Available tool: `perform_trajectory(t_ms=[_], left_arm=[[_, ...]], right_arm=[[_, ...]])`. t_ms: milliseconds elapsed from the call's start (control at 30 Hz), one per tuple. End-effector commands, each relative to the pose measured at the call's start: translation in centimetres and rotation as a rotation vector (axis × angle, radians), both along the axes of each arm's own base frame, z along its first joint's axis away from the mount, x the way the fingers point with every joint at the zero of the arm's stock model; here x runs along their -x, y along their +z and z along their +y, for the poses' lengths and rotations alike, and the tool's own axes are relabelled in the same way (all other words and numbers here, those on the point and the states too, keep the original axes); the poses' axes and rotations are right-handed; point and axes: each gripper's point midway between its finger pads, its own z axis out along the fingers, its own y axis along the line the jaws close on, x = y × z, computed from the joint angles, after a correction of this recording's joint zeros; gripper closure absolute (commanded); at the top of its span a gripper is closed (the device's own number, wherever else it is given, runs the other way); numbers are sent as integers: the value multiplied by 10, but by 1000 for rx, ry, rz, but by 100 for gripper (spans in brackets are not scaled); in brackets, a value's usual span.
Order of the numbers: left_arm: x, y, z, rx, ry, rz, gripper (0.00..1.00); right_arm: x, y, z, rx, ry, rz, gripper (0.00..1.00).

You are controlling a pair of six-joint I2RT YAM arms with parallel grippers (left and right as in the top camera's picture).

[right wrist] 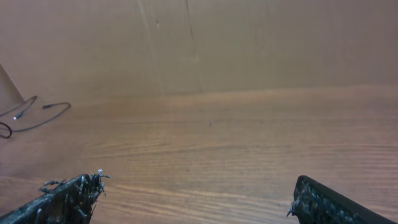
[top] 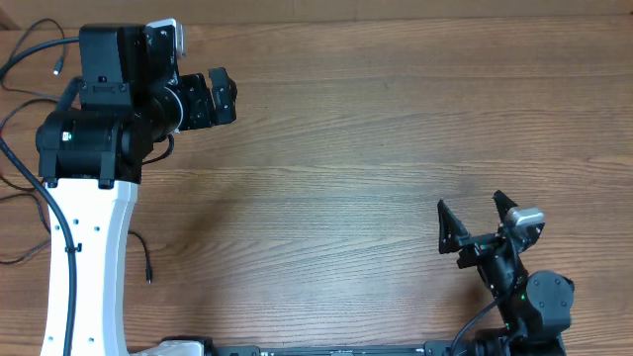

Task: Untangle cables

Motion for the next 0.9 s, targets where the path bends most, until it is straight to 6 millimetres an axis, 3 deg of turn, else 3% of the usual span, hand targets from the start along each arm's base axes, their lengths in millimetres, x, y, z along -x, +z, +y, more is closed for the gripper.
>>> perform_trajectory(t_ms=[0, 333, 633, 867], left_arm=[[3, 11, 1, -21, -15, -37, 0], [3, 11, 1, -21, -15, -37, 0], [3, 11, 1, -21, -15, -37, 0], [3, 11, 1, -21, -15, -37, 0]], right_arm=[[-1, -3, 0, 4, -6, -58, 0], [-5, 10, -8, -5, -54, -217, 0], [-6, 4, -15, -5, -91, -212, 0], [-9, -28, -21, 10, -122, -85, 0]])
